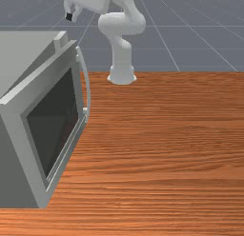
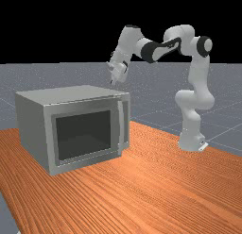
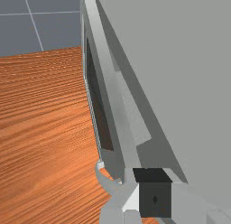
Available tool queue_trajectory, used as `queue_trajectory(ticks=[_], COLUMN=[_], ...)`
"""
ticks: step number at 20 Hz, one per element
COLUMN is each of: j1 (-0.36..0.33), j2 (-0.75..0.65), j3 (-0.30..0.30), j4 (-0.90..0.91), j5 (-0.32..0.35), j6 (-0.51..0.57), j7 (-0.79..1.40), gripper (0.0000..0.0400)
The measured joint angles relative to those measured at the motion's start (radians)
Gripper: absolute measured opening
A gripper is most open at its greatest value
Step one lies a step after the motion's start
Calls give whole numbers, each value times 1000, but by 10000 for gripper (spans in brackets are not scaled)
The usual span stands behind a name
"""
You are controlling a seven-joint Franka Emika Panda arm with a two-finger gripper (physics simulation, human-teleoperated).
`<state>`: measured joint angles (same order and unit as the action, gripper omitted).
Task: Open the microwave
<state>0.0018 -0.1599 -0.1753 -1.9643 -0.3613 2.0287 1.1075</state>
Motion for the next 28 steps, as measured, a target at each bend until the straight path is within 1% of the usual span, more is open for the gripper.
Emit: queue_trajectory(ticks=[3,6,8,13,15,17,19,20,21,22,24,28], j1=[-32,-40,-41,-44,-49,-53,-37,-14,16,45,88,110], j2=[6,31,69,74,81,101,133,182,224,243,219,76], j3=[-24,-33,-39,-43,-30,-2,47,74,101,124,151,176], j4=[-9,-79,-100,-97,-89,-73,-55,-68,-84,-101,-119,-116], j5=[-45,-51,-39,11,33,44,55,61,60,57,31,-33], j6=[59,118,148,164,172,178,185,184,178,169,136,53], j7=[7,18,7,-17,-8,18,47,61,75,91,120,172], gripper=[0,0,0,0,0,0,163,99,60,36,13,2])
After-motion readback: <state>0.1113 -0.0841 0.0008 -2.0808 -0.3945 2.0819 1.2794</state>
